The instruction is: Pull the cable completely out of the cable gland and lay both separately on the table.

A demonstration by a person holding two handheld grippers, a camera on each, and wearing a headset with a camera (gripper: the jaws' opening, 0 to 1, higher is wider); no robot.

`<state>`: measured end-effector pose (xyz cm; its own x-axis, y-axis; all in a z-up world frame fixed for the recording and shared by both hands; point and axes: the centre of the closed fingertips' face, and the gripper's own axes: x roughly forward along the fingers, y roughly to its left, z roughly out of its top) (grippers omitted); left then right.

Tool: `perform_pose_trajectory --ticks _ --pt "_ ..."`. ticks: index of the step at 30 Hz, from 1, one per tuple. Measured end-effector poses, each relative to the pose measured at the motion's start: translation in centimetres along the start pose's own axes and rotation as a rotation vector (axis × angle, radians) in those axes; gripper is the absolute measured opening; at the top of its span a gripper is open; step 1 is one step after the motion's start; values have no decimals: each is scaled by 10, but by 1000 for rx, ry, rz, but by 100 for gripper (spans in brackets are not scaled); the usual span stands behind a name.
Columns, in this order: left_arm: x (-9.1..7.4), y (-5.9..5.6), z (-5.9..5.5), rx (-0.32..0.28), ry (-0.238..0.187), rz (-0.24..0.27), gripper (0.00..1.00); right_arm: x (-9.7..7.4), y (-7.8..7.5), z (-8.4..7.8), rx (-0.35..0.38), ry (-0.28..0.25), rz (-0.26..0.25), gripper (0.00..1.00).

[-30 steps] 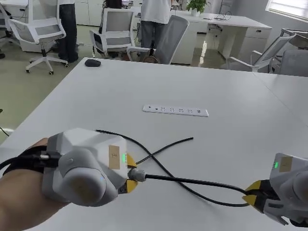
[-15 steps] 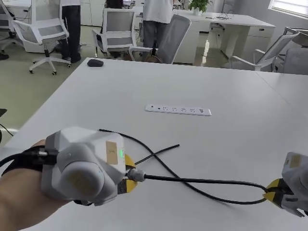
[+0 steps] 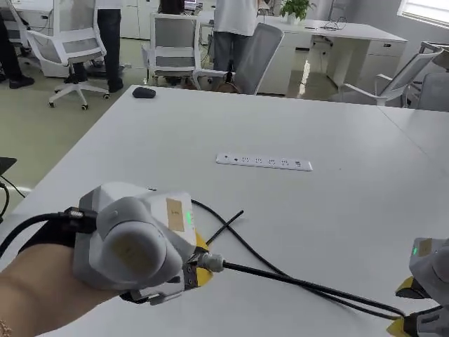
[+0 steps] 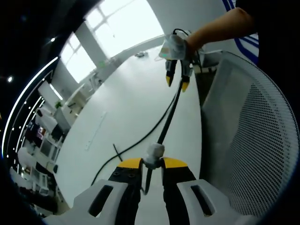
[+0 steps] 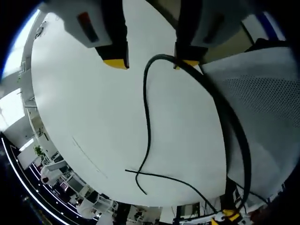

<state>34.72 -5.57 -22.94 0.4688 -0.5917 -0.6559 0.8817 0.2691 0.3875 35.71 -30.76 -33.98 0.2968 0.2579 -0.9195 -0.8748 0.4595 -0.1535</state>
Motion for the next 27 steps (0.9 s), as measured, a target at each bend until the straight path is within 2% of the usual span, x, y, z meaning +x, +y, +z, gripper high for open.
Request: perform_pose_trajectory --ticks 2,4,5,8,9,11,14,18,21,27 --pt "3 -1 2 6 7 -6 17 -5 16 17 -11 -44 57 45" --pt "4 -1 3 12 12 -7 17 -14 28 36 -50 -89 91 44" --pt "5 -2 3 12 16 -10 17 -19 38 50 -61 -133 122 45" --pt "7 -3 2 12 26 -14 17 -33 62 82 -26 -219 213 47" --pt "7 -3 2 12 28 -15 17 -36 66 90 -40 -238 224 47" --pt "9 -6 1 17 38 -20 17 -48 77 118 -97 -296 229 48" --pt "10 -9 1 23 45 -26 17 -57 91 146 -141 -349 249 46" --pt "10 -10 1 37 56 -27 17 -62 107 174 -181 -368 259 45" --pt "10 -11 3 35 52 -27 17 -60 114 187 -222 -372 253 44" --pt "13 -17 5 43 51 -23 17 -45 119 193 -240 -331 233 38"
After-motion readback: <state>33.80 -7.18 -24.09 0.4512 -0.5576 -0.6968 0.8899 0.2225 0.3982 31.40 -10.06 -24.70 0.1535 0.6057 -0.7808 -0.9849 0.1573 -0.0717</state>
